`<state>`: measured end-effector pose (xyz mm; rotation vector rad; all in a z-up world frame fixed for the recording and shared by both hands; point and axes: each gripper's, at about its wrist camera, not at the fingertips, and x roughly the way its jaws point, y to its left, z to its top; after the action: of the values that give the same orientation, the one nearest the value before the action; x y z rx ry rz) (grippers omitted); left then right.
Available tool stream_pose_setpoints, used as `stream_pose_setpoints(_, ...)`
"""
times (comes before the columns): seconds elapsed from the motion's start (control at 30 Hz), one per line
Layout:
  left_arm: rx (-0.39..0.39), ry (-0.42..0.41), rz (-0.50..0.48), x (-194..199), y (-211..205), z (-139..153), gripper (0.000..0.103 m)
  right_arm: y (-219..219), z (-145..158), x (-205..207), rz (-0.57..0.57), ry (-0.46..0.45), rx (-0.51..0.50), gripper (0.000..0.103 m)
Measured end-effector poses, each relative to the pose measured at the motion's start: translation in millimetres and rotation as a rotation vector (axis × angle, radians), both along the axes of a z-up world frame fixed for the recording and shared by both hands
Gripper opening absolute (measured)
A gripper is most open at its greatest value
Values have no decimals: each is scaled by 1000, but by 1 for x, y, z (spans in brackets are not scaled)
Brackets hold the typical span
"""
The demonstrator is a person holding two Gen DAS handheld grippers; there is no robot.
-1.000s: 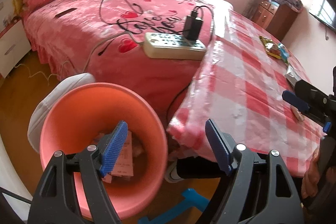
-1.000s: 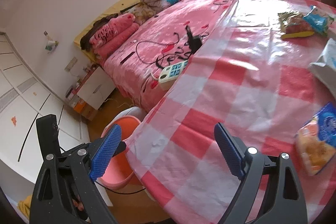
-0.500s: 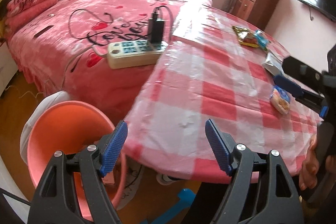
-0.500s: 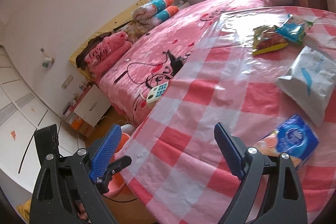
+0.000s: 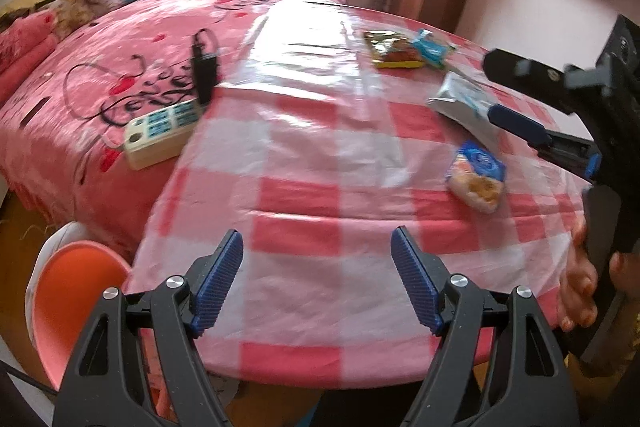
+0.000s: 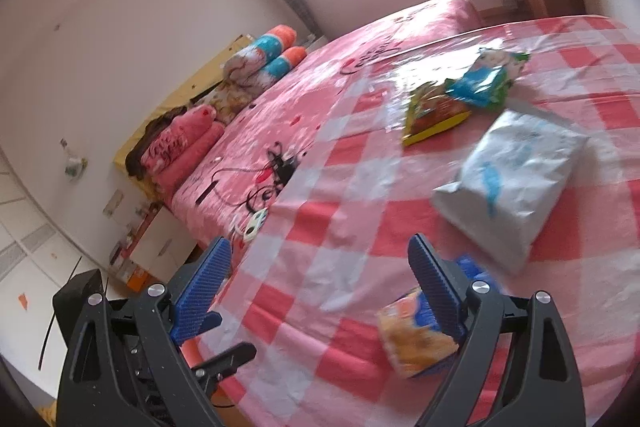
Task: Collect trash
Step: 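Move both open tools back to the remaining items on the table, then grasp the blue Vinda tissue pack with the left tool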
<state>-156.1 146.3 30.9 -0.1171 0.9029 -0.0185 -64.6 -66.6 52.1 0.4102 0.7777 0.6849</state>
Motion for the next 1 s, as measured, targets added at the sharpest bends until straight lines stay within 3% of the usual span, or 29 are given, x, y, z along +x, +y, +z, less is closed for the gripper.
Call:
stream_pose_setpoints(0.5, 23, 4, -179, 33, -69, 2, 77, -82, -11, 30, -200, 48, 29, 89)
stream_pose_setpoints(1.0, 89, 39, -332, 65, -122, -11, 77, -117, -16, 40, -272, 60, 13, 89)
